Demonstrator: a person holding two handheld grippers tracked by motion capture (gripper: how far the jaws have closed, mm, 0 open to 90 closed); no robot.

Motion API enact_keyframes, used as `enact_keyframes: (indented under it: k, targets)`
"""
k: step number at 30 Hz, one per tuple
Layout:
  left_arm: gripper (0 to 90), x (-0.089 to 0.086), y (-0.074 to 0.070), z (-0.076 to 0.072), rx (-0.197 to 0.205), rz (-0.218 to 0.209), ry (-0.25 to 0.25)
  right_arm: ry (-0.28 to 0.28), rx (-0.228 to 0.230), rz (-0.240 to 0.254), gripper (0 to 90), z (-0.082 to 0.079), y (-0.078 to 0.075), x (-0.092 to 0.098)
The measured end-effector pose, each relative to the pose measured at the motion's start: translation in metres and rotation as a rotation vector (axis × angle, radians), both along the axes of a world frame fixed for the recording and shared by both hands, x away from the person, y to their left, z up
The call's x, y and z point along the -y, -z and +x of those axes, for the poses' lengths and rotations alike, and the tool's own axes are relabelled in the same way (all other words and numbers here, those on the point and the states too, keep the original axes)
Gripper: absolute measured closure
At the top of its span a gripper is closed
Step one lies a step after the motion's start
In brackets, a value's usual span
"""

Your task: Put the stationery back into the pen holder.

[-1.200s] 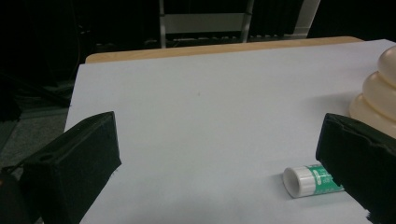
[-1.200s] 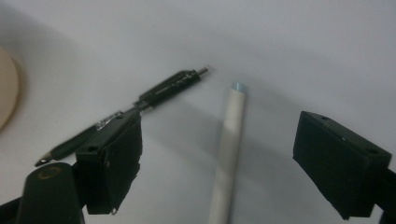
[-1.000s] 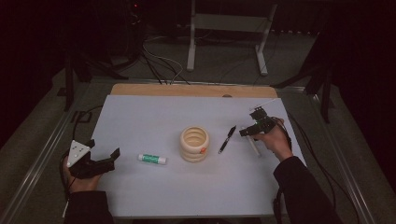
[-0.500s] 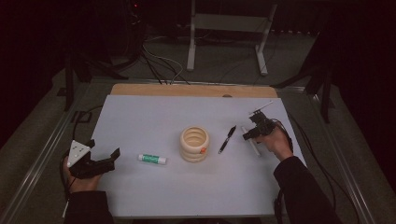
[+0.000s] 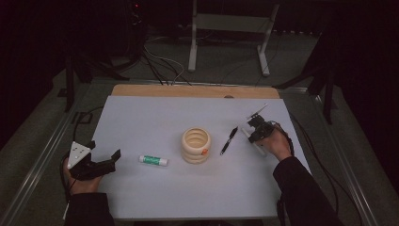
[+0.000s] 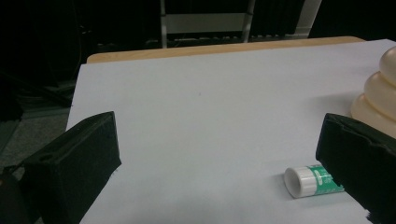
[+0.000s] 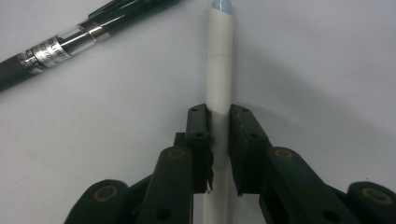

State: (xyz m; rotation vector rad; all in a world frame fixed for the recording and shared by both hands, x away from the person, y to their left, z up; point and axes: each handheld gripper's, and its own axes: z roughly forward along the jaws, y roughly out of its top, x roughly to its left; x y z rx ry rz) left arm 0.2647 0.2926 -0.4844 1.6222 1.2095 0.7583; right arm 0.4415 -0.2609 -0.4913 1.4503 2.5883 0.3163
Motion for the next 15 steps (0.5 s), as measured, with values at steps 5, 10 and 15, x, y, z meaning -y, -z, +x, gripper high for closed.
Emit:
enact_keyframes:
  k: [5, 10, 15]
  targets:
    - [0.1, 0.000, 0.000, 0.001, -0.004, 0.001, 0.001, 0.000, 0.008, 0.006, 79.0, -0.002, -0.001, 0.001]
    - [0.1, 0.000, 0.000, 0.001, -0.004, 0.002, 0.002, 0.017, 0.036, 0.029, 79.0, -0.004, -0.008, 0.004]
    - [0.1, 0.001, 0.001, 0.001, -0.005, 0.003, 0.004, 0.017, 0.058, 0.052, 79.0, -0.005, -0.012, 0.004]
